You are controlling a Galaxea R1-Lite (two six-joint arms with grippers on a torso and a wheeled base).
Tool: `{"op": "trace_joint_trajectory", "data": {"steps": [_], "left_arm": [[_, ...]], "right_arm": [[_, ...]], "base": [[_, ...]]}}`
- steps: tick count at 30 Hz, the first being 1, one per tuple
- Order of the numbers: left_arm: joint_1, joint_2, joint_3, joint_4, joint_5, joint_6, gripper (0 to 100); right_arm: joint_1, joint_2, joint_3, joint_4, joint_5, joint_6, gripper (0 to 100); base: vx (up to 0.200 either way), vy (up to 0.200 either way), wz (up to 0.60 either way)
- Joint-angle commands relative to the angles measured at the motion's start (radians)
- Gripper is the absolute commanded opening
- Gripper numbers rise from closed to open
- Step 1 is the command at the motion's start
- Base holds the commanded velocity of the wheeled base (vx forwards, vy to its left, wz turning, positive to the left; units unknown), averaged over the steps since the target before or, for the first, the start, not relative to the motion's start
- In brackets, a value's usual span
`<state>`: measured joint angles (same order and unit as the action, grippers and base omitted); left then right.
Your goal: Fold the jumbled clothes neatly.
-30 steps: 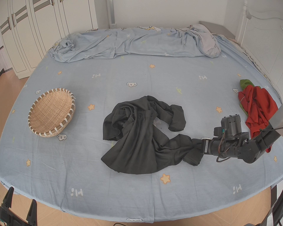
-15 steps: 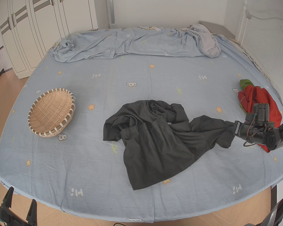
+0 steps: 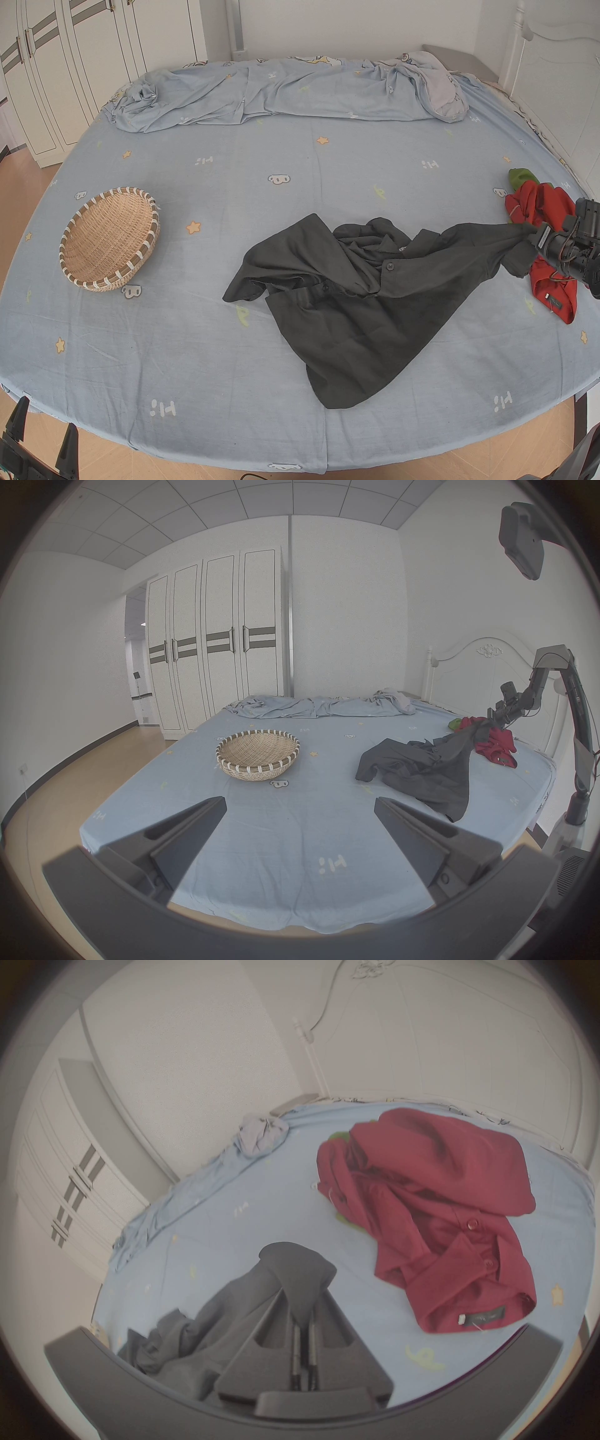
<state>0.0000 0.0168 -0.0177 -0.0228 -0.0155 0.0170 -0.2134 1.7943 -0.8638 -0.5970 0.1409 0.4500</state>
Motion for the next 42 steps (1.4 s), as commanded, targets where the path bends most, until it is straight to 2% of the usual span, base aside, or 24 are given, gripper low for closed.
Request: {"op": "trace_joint_trajectory", "data": {"steps": [1, 14, 29, 39, 41, 42], "left_arm": [[0.0, -0.017, 0.018, 0.0, 0.0, 0.0, 100], [0.0, -0.017, 0.018, 0.0, 0.0, 0.0, 100], [0.0, -0.017, 0.018, -0.003, 0.0, -0.002, 100], [0.0, -0.015, 0.018, -0.009, -0.03, 0.02, 100], [-0.005, -0.001, -0.039, -0.025, -0.07, -0.014, 100], [-0.023, 0.041, -0.159, -0.032, -0.119, -0.074, 100]], "right_arm": [[-0.018, -0.001, -0.058, -0.012, -0.001, 0.042, 0], [0.031, 0.024, -0.055, -0.018, -0.003, 0.055, 0], [0.048, 0.019, -0.044, -0.017, 0.0, 0.047, 0], [0.062, 0.014, -0.034, -0.018, -0.001, 0.047, 0], [0.063, 0.014, -0.035, -0.018, -0.001, 0.047, 0], [0.063, 0.014, -0.034, -0.018, -0.001, 0.047, 0]], "base": [[0.0, 0.0, 0.0], [0.0, 0.0, 0.0], [0.0, 0.0, 0.0], [0.0, 0.0, 0.0], [0.0, 0.0, 0.0], [0.0, 0.0, 0.0]]}}
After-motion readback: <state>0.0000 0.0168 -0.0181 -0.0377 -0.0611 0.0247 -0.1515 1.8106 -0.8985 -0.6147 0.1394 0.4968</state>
